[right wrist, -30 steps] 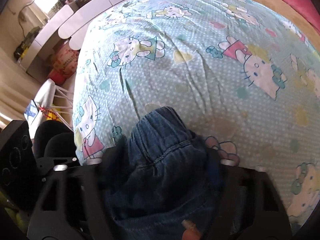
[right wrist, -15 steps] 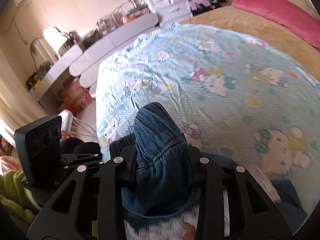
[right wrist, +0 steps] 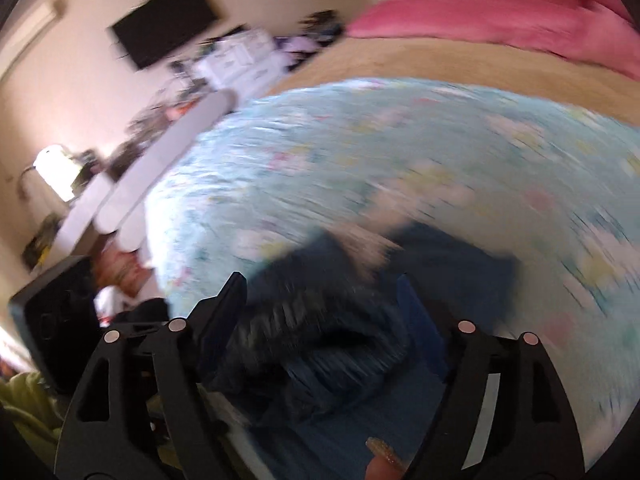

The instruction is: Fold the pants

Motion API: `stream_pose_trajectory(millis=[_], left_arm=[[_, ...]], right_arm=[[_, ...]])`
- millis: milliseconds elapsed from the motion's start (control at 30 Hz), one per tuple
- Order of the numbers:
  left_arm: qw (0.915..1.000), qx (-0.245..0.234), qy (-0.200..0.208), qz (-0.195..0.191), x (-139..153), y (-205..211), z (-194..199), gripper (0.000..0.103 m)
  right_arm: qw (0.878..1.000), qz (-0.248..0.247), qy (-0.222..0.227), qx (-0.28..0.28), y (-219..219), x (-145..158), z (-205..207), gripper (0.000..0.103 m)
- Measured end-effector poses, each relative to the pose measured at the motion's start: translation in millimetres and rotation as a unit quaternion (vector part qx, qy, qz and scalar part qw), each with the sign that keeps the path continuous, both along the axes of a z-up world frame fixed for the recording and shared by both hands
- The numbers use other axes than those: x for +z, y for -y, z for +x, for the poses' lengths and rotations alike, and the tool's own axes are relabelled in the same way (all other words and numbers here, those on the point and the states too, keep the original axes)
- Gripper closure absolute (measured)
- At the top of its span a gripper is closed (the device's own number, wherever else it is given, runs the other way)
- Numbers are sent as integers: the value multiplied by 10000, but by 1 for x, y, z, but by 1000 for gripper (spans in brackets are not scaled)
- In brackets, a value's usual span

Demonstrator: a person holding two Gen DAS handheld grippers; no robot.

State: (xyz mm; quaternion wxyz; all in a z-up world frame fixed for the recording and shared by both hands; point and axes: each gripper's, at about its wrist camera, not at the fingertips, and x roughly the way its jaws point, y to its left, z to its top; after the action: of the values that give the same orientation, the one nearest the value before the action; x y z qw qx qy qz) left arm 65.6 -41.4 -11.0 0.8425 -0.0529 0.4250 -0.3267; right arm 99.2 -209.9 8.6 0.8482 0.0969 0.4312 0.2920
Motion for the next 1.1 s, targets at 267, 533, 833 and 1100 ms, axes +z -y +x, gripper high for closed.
stream_pose_trajectory(millis=[267, 533, 833, 1100], left_arm=[[9993, -109, -58, 355, -12, 22, 1, 44], [9997, -32, -67, 250, -10, 11, -16, 44], [9986, 379, 242, 290, 10, -4, -22, 29], [9954, 617, 522, 511, 26, -10, -29, 15]], right_arm=[[9998, -7, -180, -131, 8, -18, -11, 28], [9885, -1375, -123, -611, 26, -38, -17, 41], [9943, -845, 212, -623, 38, -10, -34, 32], [9924, -824, 711, -568, 34, 23, -54, 19]])
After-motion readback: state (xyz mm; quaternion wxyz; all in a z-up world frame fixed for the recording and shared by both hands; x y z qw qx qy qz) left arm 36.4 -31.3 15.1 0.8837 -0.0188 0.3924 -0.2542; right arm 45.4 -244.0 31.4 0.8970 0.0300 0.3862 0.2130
